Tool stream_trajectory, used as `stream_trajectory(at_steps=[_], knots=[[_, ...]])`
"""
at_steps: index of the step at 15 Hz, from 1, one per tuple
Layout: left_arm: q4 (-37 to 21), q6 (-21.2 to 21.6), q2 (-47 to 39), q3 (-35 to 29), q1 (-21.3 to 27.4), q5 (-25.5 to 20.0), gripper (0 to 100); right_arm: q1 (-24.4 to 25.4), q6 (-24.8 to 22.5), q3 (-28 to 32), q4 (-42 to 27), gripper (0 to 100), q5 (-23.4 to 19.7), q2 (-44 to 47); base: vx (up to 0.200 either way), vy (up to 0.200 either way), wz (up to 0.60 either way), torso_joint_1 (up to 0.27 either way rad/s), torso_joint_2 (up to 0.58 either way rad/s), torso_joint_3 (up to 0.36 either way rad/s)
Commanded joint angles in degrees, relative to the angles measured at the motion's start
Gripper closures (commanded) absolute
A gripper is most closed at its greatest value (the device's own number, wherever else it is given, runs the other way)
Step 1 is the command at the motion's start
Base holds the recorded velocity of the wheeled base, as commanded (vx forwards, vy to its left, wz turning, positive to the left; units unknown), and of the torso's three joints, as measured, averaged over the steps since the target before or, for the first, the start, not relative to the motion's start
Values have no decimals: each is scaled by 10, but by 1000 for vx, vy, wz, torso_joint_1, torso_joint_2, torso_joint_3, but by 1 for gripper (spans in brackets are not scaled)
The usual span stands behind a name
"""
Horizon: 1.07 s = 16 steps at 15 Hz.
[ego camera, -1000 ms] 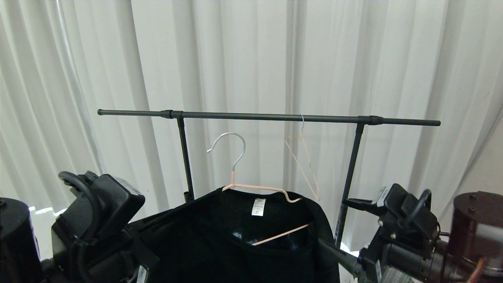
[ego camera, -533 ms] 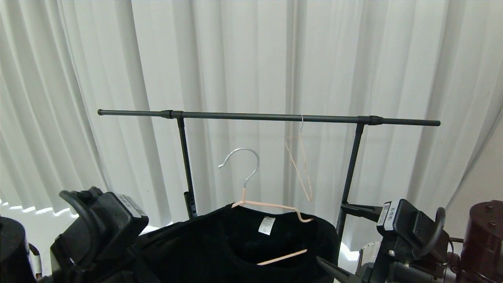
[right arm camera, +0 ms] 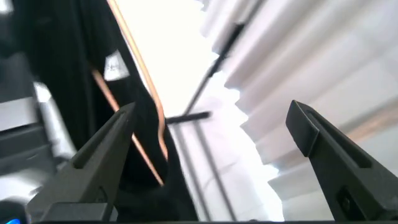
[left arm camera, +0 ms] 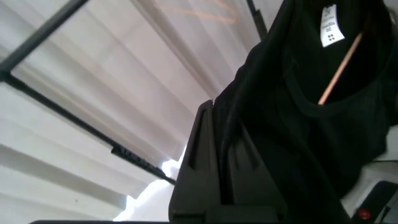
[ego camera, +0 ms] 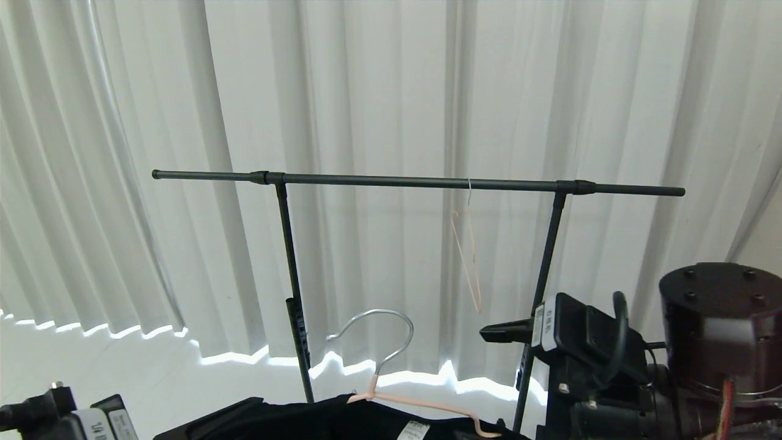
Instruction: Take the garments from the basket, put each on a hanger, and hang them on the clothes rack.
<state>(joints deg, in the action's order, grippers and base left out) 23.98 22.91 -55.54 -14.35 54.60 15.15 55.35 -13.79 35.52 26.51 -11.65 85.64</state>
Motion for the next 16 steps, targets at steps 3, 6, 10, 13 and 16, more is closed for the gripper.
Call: stream_trajectory(at_steps=[3, 6, 10, 13, 16], knots=[[0, 0, 17, -12, 7, 1, 100, 47, 0, 70, -79, 0, -9, 31, 0, 0, 0, 0, 0, 0], [0, 0, 17, -16, 12, 1, 100, 49, -1, 73, -80, 0, -8, 44, 0, 0, 0, 0, 0, 0], [0, 0, 15, -23, 24, 1, 100, 49, 2, 72, -82, 0, -8, 50, 0, 0, 0, 0, 0, 0], [1, 0, 17, -25, 24, 1, 100, 50, 2, 71, -82, 0, -8, 57, 0, 0, 0, 0, 0, 0], [1, 0, 17, -24, 24, 1, 100, 50, 2, 72, -82, 100, -8, 56, 0, 0, 0, 0, 0, 0]])
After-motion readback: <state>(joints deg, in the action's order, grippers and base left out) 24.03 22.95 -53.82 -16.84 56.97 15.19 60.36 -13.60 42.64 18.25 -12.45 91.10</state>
